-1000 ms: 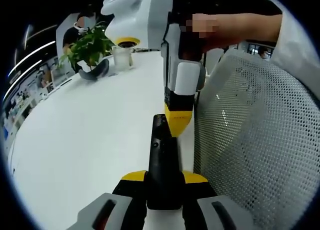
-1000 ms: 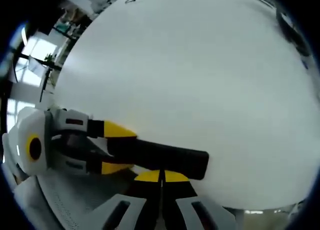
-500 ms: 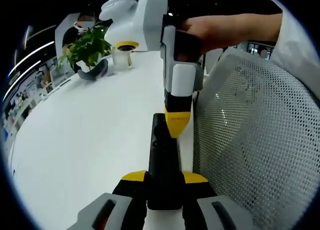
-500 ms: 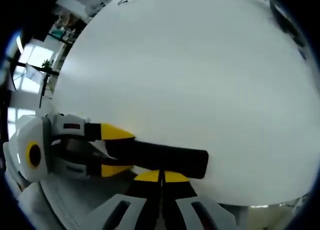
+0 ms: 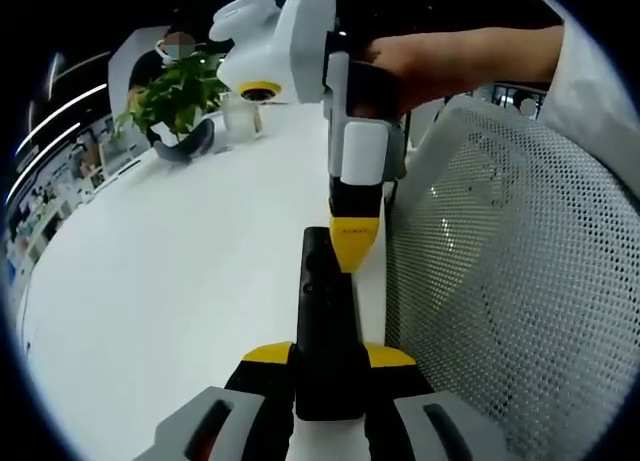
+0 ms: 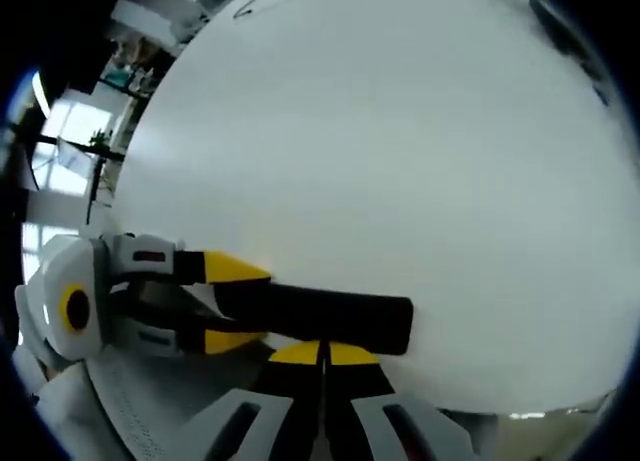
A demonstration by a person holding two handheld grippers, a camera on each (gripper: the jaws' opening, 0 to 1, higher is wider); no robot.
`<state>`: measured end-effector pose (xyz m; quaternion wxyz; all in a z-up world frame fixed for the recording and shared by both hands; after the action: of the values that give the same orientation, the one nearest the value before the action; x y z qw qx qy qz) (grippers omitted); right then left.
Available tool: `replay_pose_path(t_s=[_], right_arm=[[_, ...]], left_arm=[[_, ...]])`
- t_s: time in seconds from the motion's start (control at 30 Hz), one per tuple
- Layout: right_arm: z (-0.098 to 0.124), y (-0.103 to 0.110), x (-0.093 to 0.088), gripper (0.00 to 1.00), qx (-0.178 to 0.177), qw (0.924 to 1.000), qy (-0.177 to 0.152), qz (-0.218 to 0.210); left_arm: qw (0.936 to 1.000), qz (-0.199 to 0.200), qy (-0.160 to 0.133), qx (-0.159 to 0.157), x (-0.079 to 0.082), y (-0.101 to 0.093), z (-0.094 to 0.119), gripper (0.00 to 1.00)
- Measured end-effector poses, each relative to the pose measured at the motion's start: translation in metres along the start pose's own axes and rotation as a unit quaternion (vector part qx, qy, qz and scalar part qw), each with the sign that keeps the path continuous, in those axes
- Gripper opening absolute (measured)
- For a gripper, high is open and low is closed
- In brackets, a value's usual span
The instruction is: Press the specified remote control buttons in sequence, fully releasing each button before pressing the next.
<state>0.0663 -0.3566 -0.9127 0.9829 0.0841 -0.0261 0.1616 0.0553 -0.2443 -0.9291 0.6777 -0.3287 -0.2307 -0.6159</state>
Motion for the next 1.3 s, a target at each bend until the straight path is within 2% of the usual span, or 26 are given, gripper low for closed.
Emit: replay_pose_path(t_s=[0.1, 0.23, 0.3, 0.57, 0.8, 0.93, 1.07, 1.3], right_arm=[[0.002, -0.002, 0.003, 0.0, -0.021, 0.9996, -0.001, 0.018], [0.003, -0.004, 0.005, 0.0, -0.022, 0.9995, -0.001, 0.022], [-0.001, -0.003, 0.003, 0.0, -0.017, 0.9994, 0.017, 0.025], [-0.001, -0.002, 0.003, 0.0, -0.037, 0.9983, 0.008, 0.044], [-0.002, -0.006, 0.005, 0.0, -0.018, 0.9991, 0.028, 0.027], [0.0, -0.007, 0.002, 0.0, -0.003, 0.9997, 0.015, 0.018], [0.003, -0.009, 0.002, 0.0, 0.015, 0.9997, -0.001, -0.018], [0.014, -0.009, 0.012, 0.0, 0.004, 0.9995, -0.032, -0.004]], left_arm=[[1.0, -0.001, 0.0, 0.0, 0.0, 0.0, 0.0, 0.24], [1.0, 0.0, 0.0, 0.0, 0.0, 0.0, 0.0, 0.24], [1.0, 0.0, 0.0, 0.0, 0.0, 0.0, 0.0, 0.24], [1.0, 0.0, -0.001, 0.0, 0.0, 0.001, 0.0, 0.24], [1.0, 0.0, 0.001, 0.001, 0.001, 0.001, 0.0, 0.24], [0.9999, 0.005, 0.011, 0.005, 0.001, 0.001, -0.001, 0.25], [0.9998, 0.01, 0.012, 0.011, 0.002, 0.001, 0.0, 0.26], [0.9999, -0.007, 0.012, 0.009, 0.001, -0.001, 0.0, 0.25]])
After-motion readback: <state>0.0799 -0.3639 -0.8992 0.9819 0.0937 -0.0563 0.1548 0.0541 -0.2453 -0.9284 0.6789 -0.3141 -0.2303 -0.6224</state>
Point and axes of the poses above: the point that each gripper's makers call its tool centre point, and the gripper's own axes: z roughly backward along the fingers, y roughly to its left, x roughly out of its top, the point moved 6 cm from there along z, roughly backward along the fingers, and after that the axes turned 13 degrees about -x, right-handed, at the moved point
